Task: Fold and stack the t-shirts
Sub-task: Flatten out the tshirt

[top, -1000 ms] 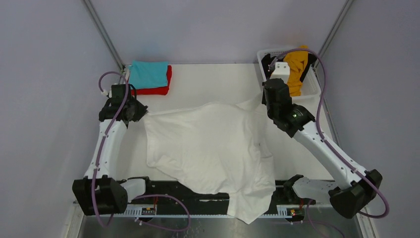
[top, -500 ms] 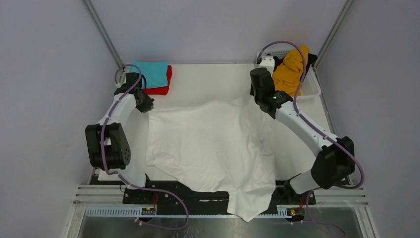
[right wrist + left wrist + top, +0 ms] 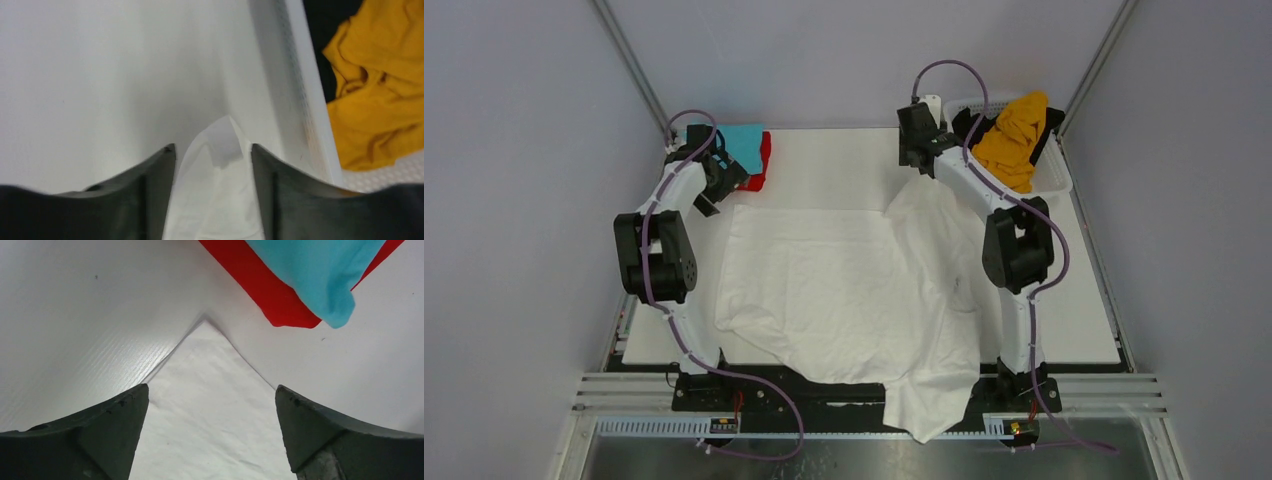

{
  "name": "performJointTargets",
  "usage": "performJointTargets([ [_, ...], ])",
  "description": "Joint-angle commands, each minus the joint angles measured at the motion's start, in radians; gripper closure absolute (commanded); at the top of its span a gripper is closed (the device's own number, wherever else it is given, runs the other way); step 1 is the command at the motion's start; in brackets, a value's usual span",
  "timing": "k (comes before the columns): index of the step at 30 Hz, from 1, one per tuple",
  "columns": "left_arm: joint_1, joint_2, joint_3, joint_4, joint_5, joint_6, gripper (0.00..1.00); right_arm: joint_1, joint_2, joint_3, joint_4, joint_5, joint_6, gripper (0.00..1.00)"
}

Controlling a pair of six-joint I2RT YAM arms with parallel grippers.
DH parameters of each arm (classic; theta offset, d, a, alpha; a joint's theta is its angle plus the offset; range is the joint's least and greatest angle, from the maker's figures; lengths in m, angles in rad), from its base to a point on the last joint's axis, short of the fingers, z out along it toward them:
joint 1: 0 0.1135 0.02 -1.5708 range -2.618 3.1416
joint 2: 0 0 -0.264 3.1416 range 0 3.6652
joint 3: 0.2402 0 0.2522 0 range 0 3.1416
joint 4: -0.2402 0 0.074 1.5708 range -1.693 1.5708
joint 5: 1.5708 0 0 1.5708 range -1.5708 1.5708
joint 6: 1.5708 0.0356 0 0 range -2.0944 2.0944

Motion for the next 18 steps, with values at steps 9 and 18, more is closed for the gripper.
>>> performJointTargets([
  [9, -0.047, -0.280, -0.243, 0.069, 0.053, 0.036, 0.01, -0.016, -0.153, -0.101, -0.104, -0.453, 0.086, 0.01],
  [18, -0.066, -0.211, -0.375, 0.129, 0.161, 0.045, 0.01, -0.017, -0.115, -0.293, 0.006, -0.613, 0.188, 0.00],
])
